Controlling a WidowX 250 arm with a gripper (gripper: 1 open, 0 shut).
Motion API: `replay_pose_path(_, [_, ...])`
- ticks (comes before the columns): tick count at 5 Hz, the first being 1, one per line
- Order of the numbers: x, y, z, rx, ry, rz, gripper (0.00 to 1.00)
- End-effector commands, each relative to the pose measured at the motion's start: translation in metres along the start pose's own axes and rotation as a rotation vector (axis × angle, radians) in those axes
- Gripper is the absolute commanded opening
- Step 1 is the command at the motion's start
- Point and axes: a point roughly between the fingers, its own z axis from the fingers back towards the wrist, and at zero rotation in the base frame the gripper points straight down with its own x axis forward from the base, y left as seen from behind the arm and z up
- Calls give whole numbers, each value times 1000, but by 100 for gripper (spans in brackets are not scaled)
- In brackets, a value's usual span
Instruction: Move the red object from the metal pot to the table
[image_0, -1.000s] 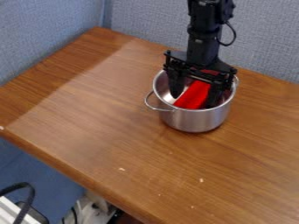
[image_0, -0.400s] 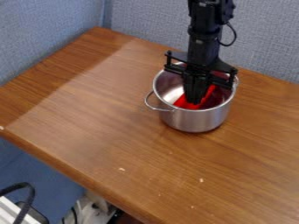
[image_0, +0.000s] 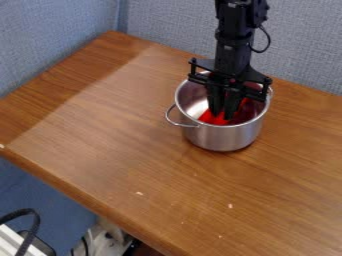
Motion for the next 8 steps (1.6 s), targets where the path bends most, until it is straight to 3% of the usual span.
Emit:
replay_pose_path(1, [1,-1,14,-15,-39,4,0])
replay_pose_path(6, [-1,-6,38,-26,-74,-9,0])
replay_pose_path(7, [-2,-8,39,-26,-77,-13,100])
replay_pose_path(8, [-2,-9,38,-25,-79,-14,100])
